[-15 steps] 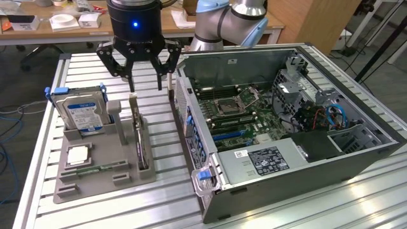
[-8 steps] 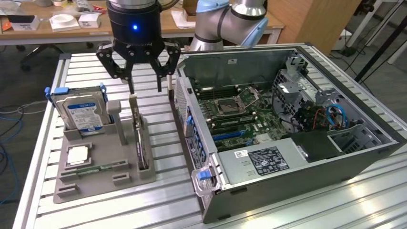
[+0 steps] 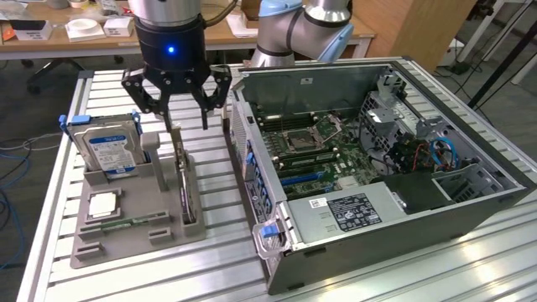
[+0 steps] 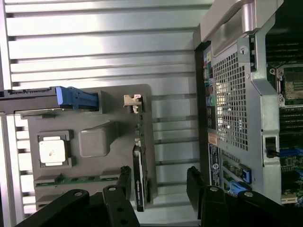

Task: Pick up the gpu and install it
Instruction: 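Pick up the gpu and move the gpu toward the slot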

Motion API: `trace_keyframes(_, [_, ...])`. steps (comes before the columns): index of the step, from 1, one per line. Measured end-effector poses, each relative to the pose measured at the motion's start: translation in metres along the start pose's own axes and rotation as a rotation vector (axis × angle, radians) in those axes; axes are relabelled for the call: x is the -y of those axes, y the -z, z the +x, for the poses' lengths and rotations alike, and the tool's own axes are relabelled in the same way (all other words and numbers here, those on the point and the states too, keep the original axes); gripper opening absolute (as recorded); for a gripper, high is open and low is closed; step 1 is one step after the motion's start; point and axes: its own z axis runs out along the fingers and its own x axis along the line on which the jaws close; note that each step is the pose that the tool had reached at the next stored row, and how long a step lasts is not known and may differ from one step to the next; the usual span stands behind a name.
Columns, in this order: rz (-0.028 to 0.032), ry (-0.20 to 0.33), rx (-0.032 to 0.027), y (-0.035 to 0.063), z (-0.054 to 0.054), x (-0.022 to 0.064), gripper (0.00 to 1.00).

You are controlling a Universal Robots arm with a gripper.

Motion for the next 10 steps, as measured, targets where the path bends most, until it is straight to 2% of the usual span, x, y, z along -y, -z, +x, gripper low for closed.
trace_keyframes(10, [0.0094,0.000,0.0009,-0.0169,0.008,0.0012,0.59])
